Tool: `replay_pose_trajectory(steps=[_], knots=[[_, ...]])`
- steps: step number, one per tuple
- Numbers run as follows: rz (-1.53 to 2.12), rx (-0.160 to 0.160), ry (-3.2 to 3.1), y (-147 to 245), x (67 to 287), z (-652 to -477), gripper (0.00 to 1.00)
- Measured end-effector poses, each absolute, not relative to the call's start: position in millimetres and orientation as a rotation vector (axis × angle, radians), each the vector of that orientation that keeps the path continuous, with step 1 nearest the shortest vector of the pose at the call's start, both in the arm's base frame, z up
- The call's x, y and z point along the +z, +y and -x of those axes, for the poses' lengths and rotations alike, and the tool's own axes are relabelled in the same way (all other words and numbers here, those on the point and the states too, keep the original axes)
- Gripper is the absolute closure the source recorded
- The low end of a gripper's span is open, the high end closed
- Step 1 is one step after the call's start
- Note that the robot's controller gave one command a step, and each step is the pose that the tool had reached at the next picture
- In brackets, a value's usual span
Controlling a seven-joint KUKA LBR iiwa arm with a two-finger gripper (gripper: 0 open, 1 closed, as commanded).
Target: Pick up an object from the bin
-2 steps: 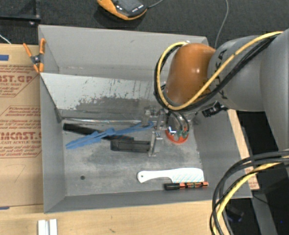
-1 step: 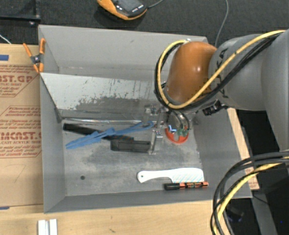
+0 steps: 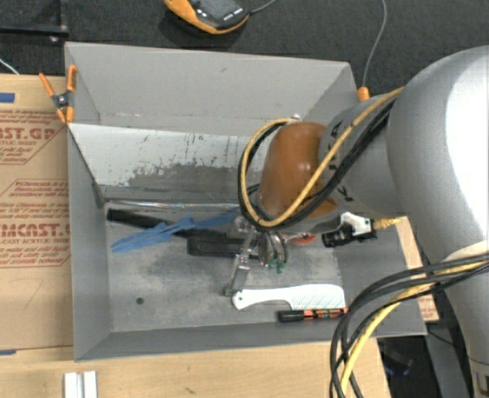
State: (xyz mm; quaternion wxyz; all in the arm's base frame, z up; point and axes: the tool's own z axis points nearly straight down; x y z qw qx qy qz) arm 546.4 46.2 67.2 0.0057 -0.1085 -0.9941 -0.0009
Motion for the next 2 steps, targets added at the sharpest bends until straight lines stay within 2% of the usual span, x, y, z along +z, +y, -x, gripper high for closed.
replay_pose_trajectory(steps=[1,2], knots=[[0.082,-0.003,-3.146,42.4,123.1,-560.9,0.00],[0.339,-0.005,-3.110,47.1,65.6,-545.6,0.00]])
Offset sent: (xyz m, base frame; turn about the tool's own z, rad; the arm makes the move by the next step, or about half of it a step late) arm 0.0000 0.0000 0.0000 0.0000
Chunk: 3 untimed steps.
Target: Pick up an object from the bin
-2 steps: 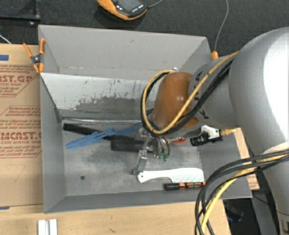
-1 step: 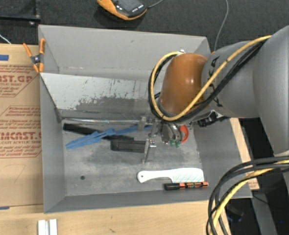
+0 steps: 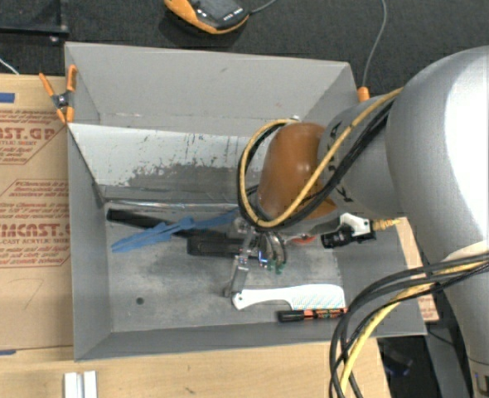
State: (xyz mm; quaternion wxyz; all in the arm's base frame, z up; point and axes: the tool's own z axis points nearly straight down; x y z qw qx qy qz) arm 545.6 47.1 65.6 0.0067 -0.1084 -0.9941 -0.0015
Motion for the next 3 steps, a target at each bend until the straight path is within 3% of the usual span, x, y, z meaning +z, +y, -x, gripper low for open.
replay_pose_trajectory(steps=[1,2,3], knots=[[0.196,-0.002,-3.142,57.9,69.8,-546.6,0.00],[0.335,-0.009,-3.113,49.3,66.3,-546.4,1.00],[0.335,-0.009,-3.113,49.3,66.4,-546.4,1.00]])
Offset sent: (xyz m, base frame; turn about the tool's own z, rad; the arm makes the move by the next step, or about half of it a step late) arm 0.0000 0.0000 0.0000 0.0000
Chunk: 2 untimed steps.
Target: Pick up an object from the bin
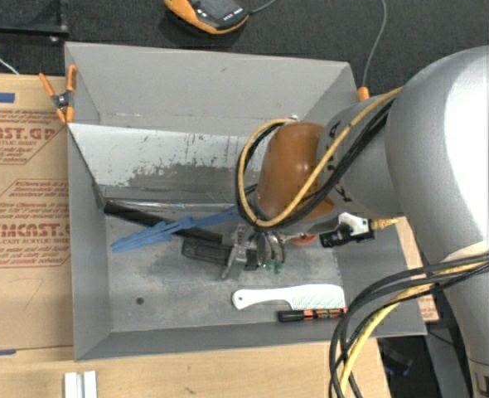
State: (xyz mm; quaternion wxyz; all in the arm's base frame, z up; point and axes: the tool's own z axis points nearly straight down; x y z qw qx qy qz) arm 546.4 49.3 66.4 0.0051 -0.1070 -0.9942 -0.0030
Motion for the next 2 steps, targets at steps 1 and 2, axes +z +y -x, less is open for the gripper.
replay_pose_trajectory(steps=[1,2], knots=[[0.334,-0.006,-3.103,49.2,78.4,-543.2,1.00],[0.333,-0.007,-3.103,49.1,103.2,-543.2,1.00]])
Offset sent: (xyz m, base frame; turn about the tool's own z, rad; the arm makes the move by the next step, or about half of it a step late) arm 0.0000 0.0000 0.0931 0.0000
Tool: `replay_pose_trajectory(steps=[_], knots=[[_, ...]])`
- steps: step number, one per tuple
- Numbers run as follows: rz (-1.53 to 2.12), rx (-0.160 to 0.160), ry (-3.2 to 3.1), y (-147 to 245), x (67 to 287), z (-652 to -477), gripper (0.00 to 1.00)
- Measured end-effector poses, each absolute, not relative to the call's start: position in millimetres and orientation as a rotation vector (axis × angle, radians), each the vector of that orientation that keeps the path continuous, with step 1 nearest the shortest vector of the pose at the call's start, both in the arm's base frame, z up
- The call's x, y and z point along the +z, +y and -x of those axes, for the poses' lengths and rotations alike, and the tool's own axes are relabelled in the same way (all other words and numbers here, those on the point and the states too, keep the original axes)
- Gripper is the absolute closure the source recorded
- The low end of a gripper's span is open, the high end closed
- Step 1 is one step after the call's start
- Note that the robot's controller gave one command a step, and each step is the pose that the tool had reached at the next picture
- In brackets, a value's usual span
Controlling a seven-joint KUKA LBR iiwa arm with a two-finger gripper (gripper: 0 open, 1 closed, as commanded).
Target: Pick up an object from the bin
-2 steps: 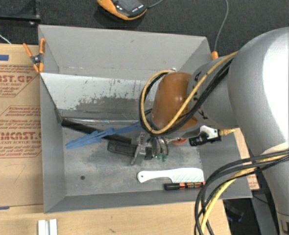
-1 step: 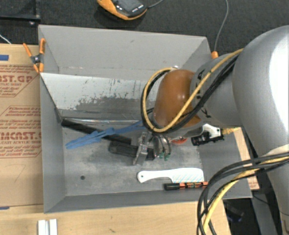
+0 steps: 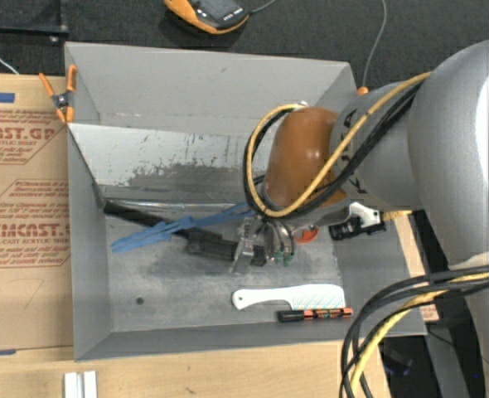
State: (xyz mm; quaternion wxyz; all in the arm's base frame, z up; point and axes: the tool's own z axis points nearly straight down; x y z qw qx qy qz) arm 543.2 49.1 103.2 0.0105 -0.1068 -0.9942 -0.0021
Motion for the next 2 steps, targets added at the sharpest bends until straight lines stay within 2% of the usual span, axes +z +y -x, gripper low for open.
replay_pose_trajectory(steps=[1,2], knots=[[0.335,-0.009,-3.109,49.2,125.6,-545.0,1.00],[0.335,-0.010,-3.114,49.1,138.9,-546.5,1.00]])
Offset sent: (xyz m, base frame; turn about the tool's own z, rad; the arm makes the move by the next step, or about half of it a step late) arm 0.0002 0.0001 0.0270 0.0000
